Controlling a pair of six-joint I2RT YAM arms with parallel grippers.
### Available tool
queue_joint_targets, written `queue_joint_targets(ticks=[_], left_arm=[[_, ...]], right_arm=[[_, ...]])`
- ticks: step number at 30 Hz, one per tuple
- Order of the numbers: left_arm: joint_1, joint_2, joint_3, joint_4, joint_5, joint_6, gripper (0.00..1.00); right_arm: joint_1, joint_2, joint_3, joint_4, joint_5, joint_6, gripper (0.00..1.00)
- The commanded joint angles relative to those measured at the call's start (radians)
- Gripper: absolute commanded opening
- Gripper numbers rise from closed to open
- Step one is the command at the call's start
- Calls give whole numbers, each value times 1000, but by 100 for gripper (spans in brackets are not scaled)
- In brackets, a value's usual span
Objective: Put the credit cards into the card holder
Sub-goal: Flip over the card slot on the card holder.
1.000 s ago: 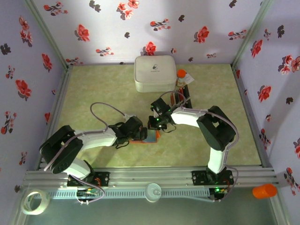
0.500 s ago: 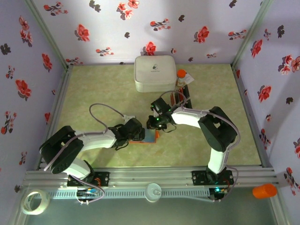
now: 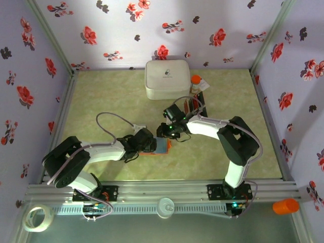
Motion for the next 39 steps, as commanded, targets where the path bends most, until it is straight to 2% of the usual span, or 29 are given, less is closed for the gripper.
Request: queue_joint_targets(ticks=[1, 13, 21, 26, 39], left_arm=[[-5, 54, -37, 34, 85, -17, 86], [-6, 52, -40, 40, 85, -17, 86], [-6, 53, -44, 46, 85, -18, 86], [-7, 54, -47, 47, 85, -18, 86], [-6, 57, -47, 53, 85, -17, 86]], right_arm=[[8, 43, 4, 25, -35, 26, 34], [9, 51, -14, 72, -68, 60, 34], [2, 4, -16, 17, -17, 27, 36], [2, -15, -12, -9, 6, 12, 42], [10, 65, -12, 8, -34, 23, 43]])
